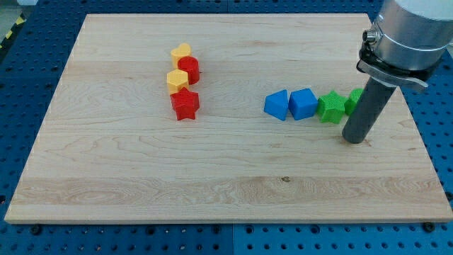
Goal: Push green star towards top right
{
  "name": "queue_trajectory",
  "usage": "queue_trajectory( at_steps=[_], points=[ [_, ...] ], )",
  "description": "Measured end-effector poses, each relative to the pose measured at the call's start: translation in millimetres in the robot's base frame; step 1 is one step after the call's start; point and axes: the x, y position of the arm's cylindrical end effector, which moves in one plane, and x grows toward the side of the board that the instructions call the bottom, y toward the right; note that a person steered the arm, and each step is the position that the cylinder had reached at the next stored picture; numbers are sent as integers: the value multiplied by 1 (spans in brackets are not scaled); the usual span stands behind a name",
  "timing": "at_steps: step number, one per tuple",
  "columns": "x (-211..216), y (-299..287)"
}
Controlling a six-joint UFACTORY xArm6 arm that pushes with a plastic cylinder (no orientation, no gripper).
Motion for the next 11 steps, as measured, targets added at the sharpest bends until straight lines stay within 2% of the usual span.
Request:
queue_trajectory(
  at_steps=[3, 6, 7, 8, 9, 10, 11],
  points=[
    [-65, -22],
    [-172, -23],
    [-179, -32],
    [-181, -65],
    [-201, -69],
    [-227, -42],
    [-231, 8]
  ],
)
